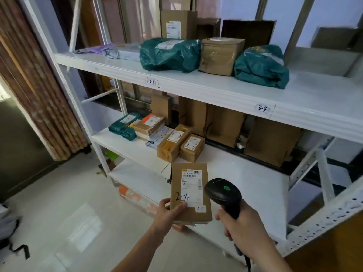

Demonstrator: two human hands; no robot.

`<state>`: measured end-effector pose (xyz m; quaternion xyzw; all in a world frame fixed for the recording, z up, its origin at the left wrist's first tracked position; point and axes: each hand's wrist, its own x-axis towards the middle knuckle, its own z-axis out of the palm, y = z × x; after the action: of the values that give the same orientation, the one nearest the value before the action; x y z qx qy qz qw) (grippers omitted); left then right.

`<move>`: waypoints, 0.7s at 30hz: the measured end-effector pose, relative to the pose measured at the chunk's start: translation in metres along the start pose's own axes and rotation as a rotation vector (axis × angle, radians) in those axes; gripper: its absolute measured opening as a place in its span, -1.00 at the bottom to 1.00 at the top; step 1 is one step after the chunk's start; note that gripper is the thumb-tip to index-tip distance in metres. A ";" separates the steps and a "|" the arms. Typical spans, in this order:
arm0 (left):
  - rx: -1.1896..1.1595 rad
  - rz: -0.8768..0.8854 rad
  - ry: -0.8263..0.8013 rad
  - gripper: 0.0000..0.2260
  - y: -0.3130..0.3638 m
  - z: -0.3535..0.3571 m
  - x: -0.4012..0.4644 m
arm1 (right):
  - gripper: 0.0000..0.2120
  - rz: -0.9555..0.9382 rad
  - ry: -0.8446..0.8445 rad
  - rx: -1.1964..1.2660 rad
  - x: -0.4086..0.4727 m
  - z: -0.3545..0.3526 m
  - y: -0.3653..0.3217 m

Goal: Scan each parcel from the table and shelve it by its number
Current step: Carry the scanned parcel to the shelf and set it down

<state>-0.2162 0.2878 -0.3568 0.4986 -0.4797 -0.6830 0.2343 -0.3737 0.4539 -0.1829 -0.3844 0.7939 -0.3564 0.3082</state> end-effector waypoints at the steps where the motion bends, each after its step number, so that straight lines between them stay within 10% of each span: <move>1: 0.015 0.000 -0.017 -0.09 0.003 -0.004 0.006 | -0.91 0.022 0.019 -0.007 0.002 0.005 -0.001; 16: 0.118 -0.066 -0.171 -0.32 0.030 0.034 0.111 | -0.93 0.128 0.120 0.021 0.086 0.004 0.001; 21: 0.190 -0.076 -0.206 -0.12 0.048 0.052 0.164 | -0.93 0.137 0.120 0.044 0.124 -0.007 0.001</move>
<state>-0.3353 0.1578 -0.3867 0.4636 -0.5444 -0.6904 0.1095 -0.4434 0.3535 -0.2062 -0.3002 0.8274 -0.3743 0.2921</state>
